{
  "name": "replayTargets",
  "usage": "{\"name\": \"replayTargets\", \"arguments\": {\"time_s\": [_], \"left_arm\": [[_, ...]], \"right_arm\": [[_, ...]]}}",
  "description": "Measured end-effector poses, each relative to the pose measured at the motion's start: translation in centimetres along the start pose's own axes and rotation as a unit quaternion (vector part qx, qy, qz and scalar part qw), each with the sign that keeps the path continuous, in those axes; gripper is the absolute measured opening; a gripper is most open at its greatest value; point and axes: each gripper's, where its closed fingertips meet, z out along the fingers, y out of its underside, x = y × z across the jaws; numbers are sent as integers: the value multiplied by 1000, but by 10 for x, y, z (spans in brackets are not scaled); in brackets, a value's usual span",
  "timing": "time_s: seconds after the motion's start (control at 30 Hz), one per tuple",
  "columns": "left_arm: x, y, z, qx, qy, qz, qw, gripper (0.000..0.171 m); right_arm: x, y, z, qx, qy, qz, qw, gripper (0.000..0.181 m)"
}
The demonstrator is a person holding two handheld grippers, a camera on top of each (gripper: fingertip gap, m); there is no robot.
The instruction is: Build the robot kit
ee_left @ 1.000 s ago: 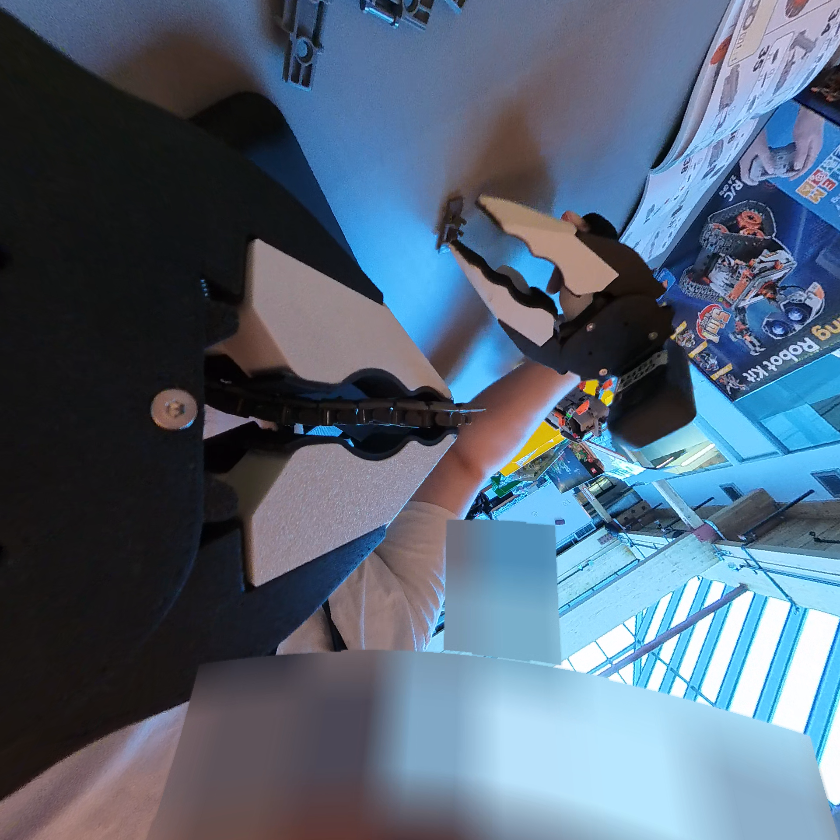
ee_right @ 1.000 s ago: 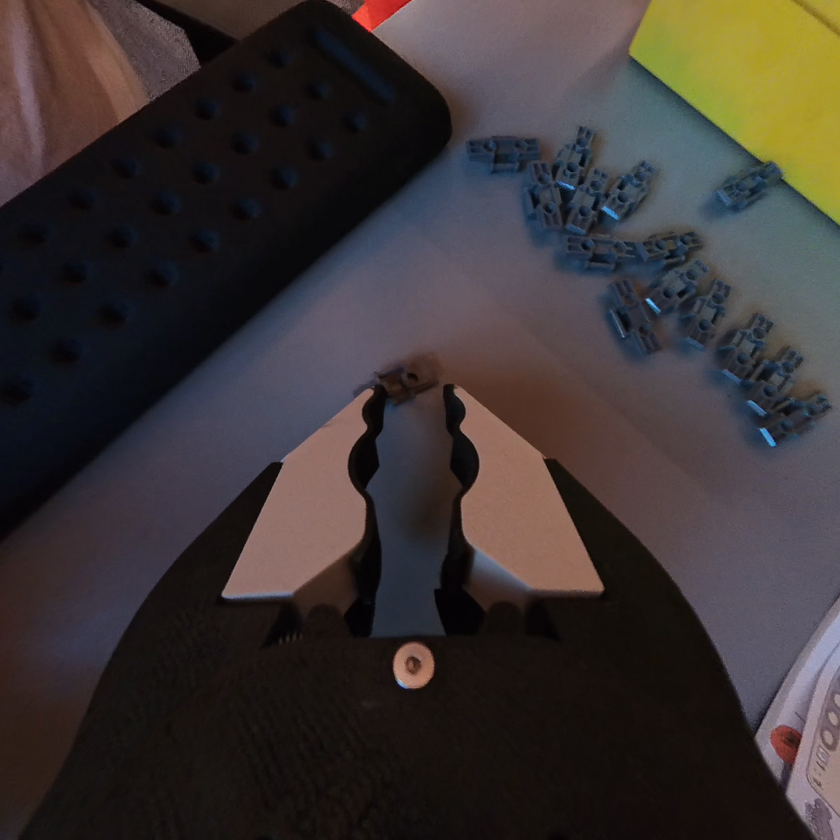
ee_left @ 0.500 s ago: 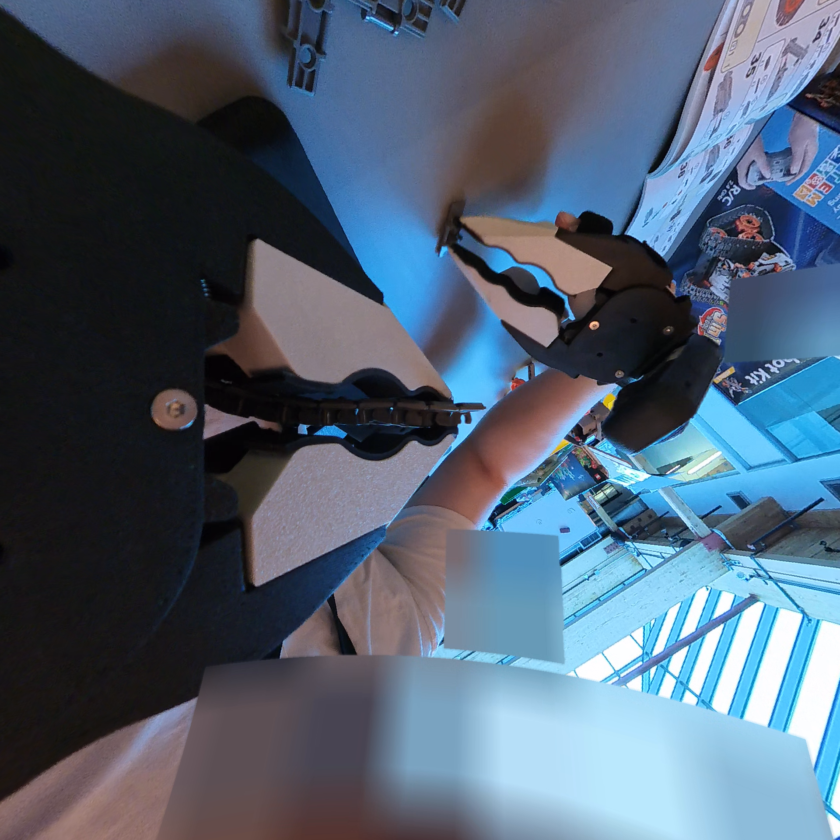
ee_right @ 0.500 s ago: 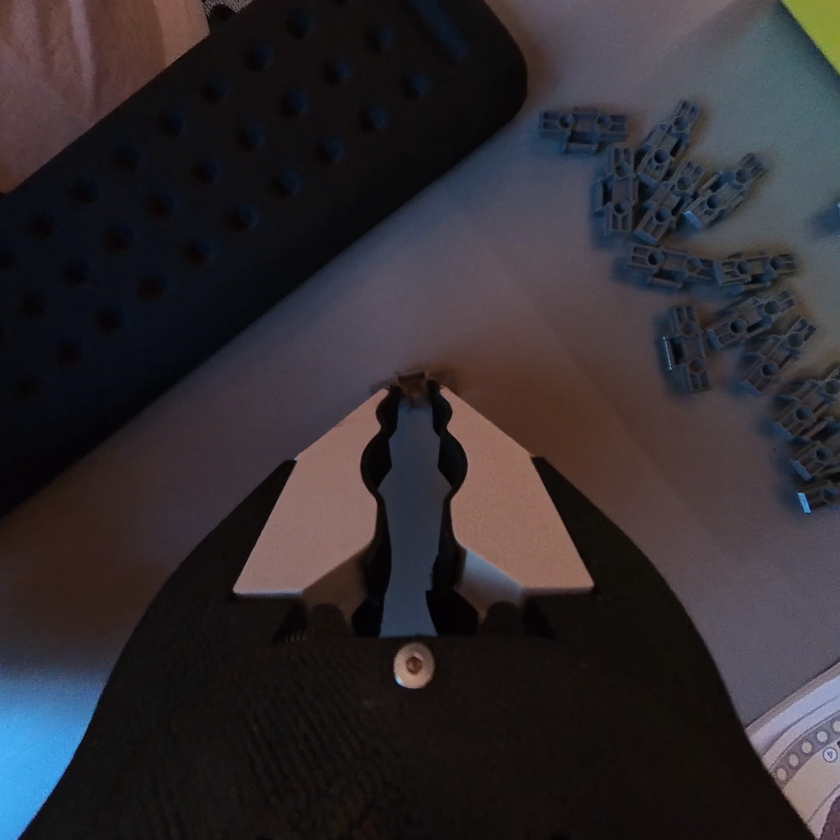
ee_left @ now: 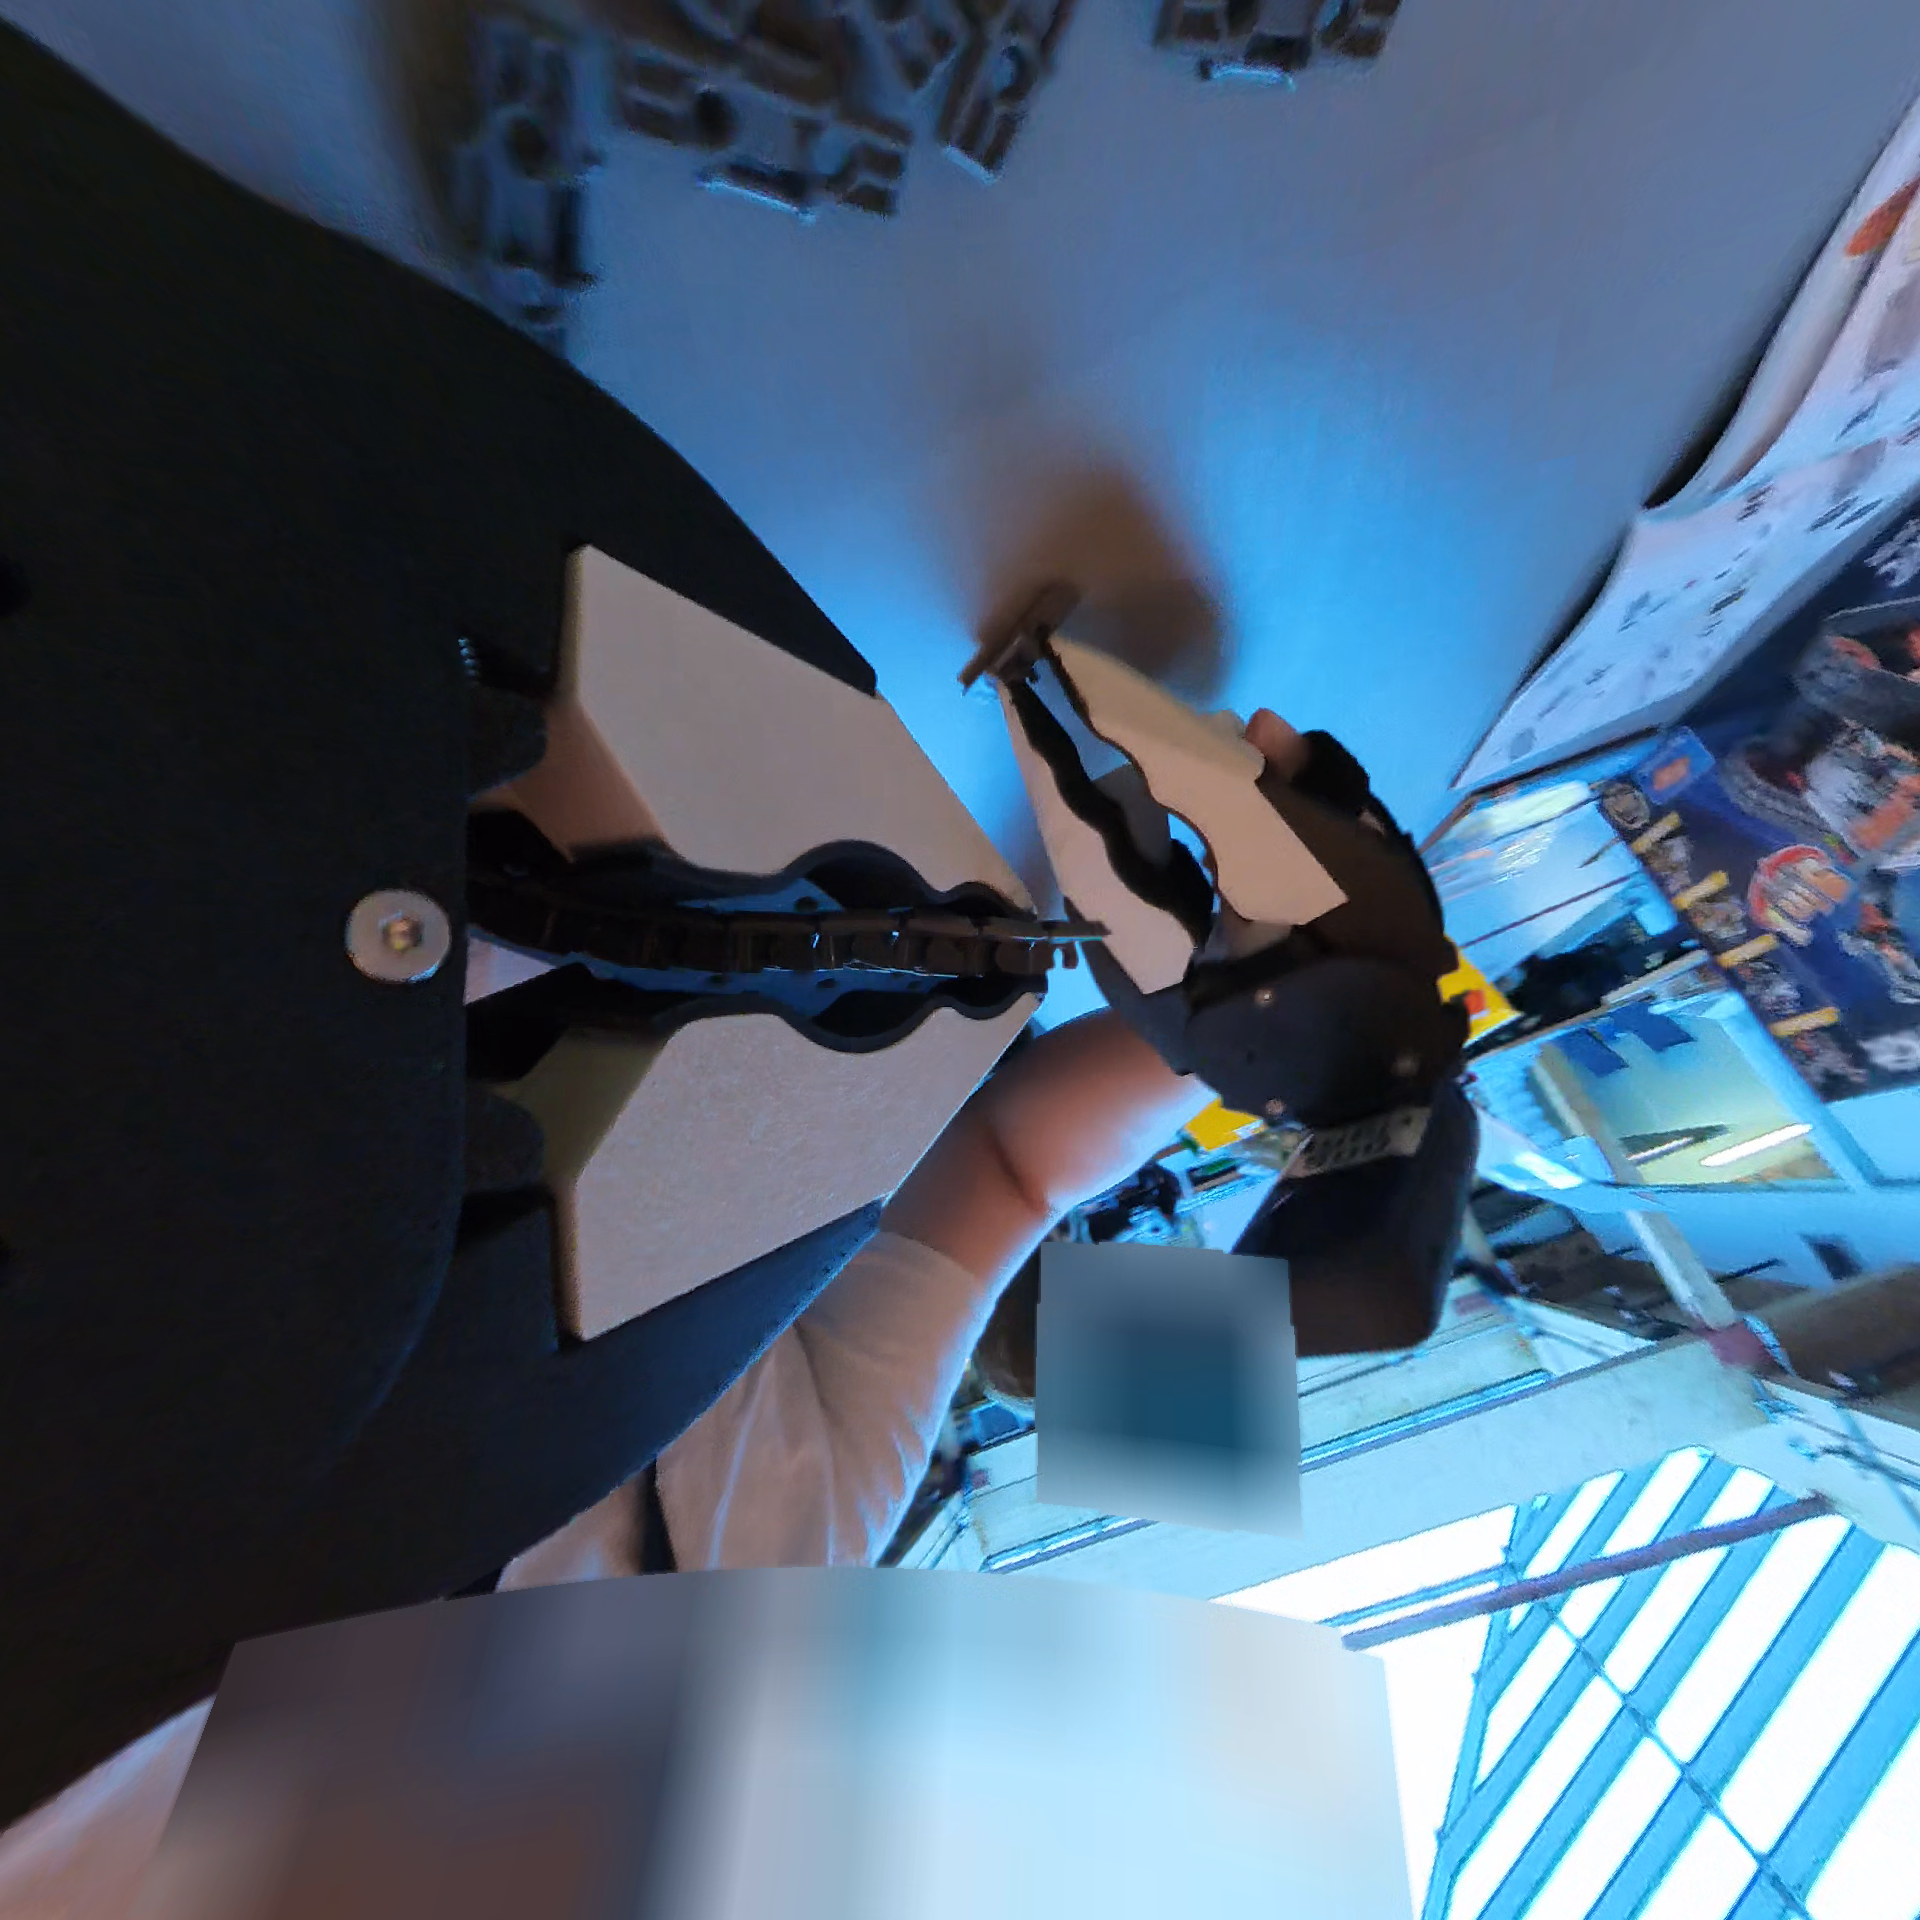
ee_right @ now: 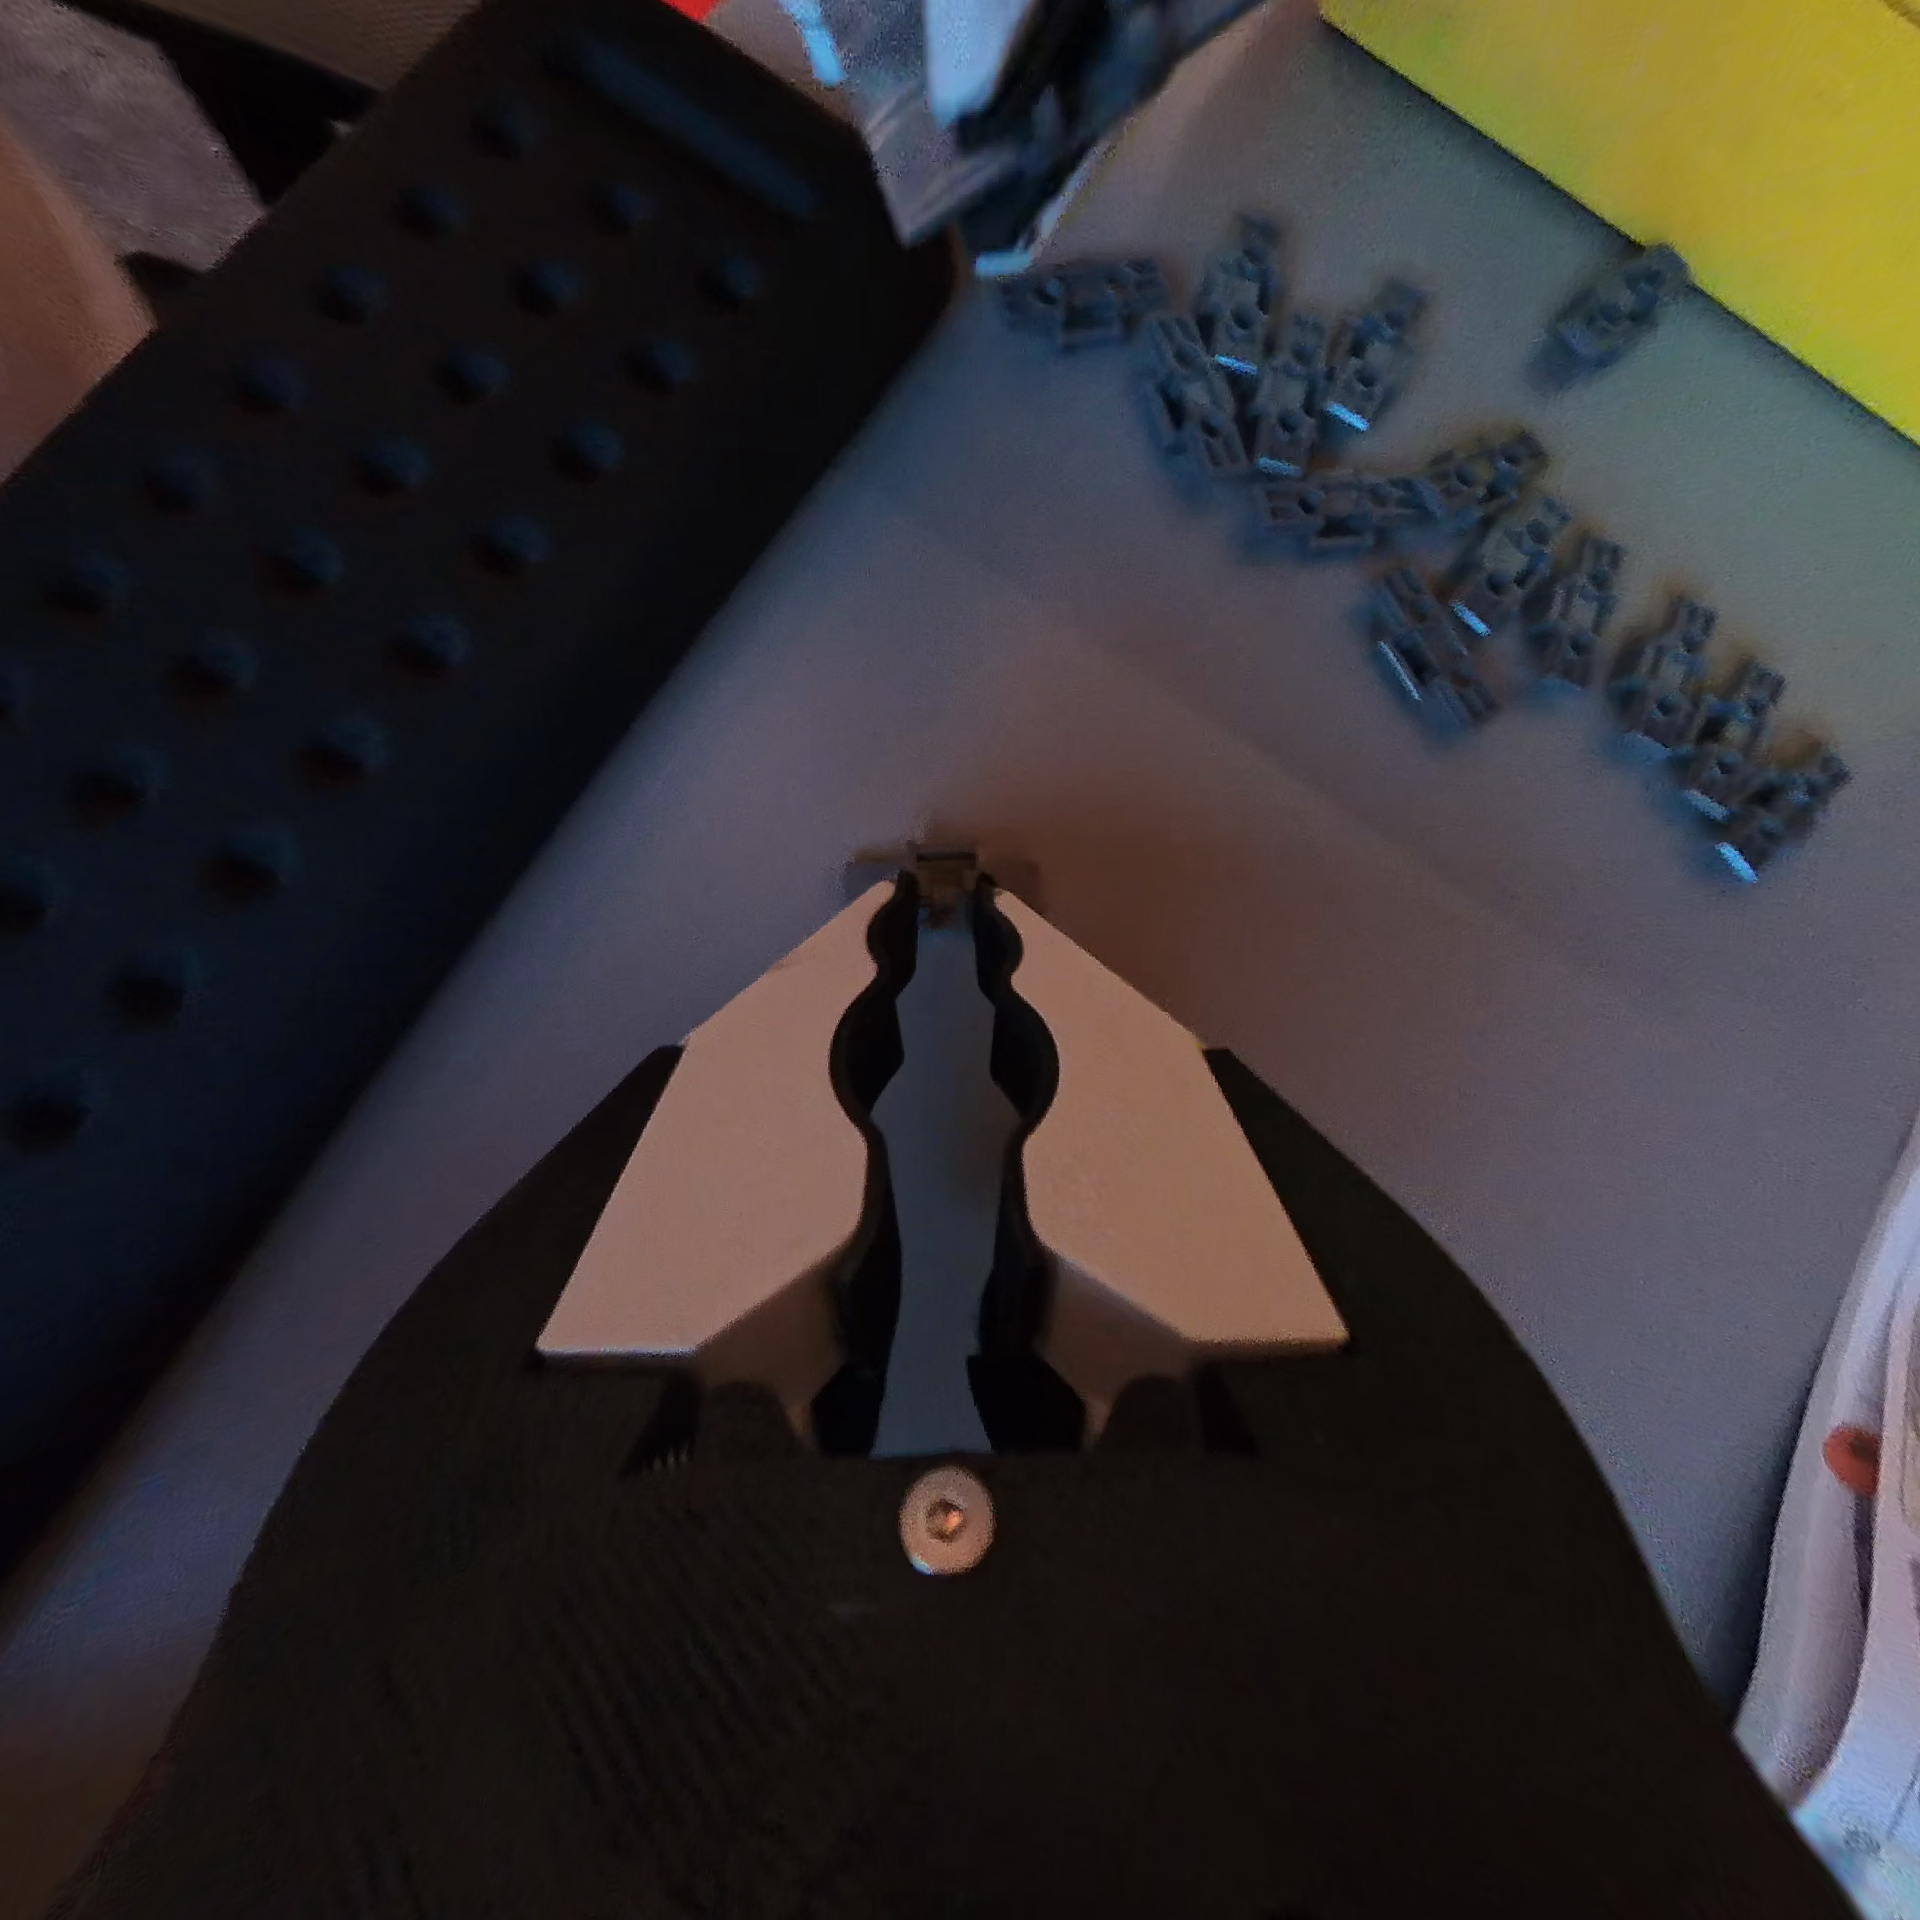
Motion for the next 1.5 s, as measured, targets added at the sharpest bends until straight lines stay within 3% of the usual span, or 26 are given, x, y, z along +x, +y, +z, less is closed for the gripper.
{"name": "replayTargets", "arguments": {"time_s": [0.1, 0.33, 0.47, 0.6, 0.73, 1.07, 1.5], "left_arm": [[-2, 0, 15, -36, 12, -12, 999, 6], [-7, 3, 69, -125, 41, -39, 991, 6], [-8, 12, 102, -175, 60, -52, 981, 6], [-7, 26, 120, -227, 77, -73, 968, 11], [-10, 24, 131, -233, 95, -114, 961, 20], [-17, 21, 140, -237, 116, -173, 949, 34], [-26, 26, 142, -241, 92, -163, 952, 22]], "right_arm": [[6, 6, -9, 1, 56, 22, 998, 8], [-13, -1, -88, 45, 197, 23, 979, 8], [-19, 15, -99, 24, 246, 46, 968, 8], [-25, 21, -110, 36, 246, 56, 967, 8], [-29, 23, -114, 38, 232, 49, 971, 8], [-22, 42, -105, -39, 237, 45, 970, 8], [-27, 46, -97, -90, 217, 27, 972, 9]]}}
